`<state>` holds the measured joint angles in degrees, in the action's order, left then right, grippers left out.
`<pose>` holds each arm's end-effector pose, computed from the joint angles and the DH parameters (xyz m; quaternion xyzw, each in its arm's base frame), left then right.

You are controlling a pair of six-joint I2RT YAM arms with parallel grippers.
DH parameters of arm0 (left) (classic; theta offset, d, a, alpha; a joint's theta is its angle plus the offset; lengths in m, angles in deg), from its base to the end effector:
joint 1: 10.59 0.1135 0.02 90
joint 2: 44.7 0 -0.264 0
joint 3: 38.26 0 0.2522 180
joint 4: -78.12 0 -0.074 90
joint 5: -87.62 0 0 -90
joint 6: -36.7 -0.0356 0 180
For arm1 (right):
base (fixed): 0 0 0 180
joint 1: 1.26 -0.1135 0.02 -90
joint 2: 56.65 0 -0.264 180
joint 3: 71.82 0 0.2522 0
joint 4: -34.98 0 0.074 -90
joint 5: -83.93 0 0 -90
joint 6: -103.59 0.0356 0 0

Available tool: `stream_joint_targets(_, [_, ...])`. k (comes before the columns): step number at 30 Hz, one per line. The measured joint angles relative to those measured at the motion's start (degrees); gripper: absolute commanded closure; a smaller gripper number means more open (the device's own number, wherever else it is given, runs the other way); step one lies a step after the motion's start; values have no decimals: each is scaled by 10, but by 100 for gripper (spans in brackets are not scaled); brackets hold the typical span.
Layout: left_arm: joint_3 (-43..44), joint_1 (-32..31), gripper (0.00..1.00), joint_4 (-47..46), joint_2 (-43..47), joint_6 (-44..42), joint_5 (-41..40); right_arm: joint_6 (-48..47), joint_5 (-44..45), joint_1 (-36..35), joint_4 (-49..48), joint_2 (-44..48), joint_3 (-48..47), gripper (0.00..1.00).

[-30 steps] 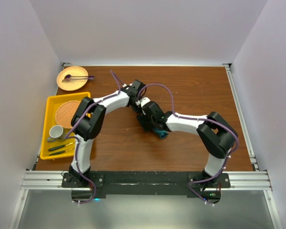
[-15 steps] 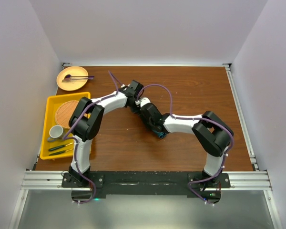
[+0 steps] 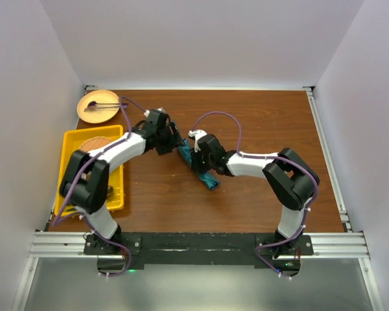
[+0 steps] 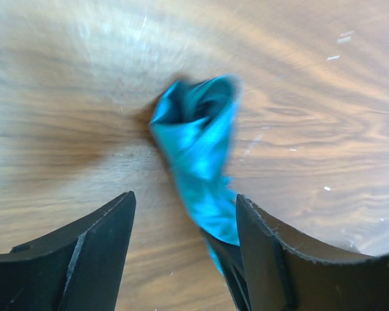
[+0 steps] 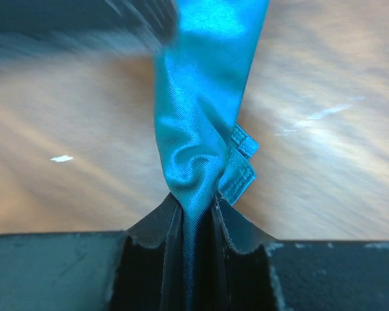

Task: Fold the napkin, place the utensils inside, and roll it up
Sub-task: Roll the napkin with the utensil

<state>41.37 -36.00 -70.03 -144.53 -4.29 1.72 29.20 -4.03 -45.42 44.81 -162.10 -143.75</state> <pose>0.3323 -0.1607 0.2002 -0.1819 0.9275 -0.2234 0.2383 0.2737 0.2640 0.1535 -0.2196 0.8915 0.1831 0.3514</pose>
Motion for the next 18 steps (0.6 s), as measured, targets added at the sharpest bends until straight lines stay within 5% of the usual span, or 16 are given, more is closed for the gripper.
stream_joint_targets(8, [-40, 23, 32, -33, 151, -53, 18, 197, -291, 77, -116, -40, 22, 94])
stream_joint_targets(18, [-48, 15, 32, -125, 47, -51, 152, 417, -460, 163, -379, -122, 109, 95])
